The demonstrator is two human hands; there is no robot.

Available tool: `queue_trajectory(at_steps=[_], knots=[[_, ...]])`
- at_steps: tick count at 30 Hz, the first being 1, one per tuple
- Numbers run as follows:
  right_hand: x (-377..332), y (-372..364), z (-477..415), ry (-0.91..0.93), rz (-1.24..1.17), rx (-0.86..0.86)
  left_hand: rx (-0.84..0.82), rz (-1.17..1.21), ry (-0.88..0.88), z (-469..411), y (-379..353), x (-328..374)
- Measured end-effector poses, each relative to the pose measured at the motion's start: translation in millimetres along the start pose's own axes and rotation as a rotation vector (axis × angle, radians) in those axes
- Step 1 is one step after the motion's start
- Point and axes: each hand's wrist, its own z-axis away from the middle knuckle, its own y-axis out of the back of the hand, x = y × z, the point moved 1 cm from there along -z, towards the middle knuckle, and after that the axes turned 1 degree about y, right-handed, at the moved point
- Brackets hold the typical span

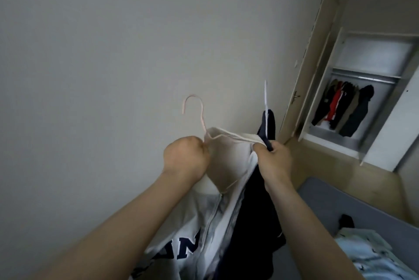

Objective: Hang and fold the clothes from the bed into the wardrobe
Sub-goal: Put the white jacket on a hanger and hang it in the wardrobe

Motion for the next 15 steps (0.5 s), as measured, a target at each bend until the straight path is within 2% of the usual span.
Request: queue_trajectory(at_steps=[5,9,13,15], knots=[[-4,-37,7,-0.018,-0.048,-0.085,-0.080,0.281,0.101,-22,-27,-10],[12,-49,-9,-0.027,-0.007,-0.144,-0.007,0.326,0.154,-53,-38,-46],[25,-76,-23,-0.013,0.007,-0.191,0.040,0.443,0.306,-80,-56,-50],[34,-85,-32,-0.007,-0.004,-0.227,0.057,0.463,0.319,-94,-61,-48]])
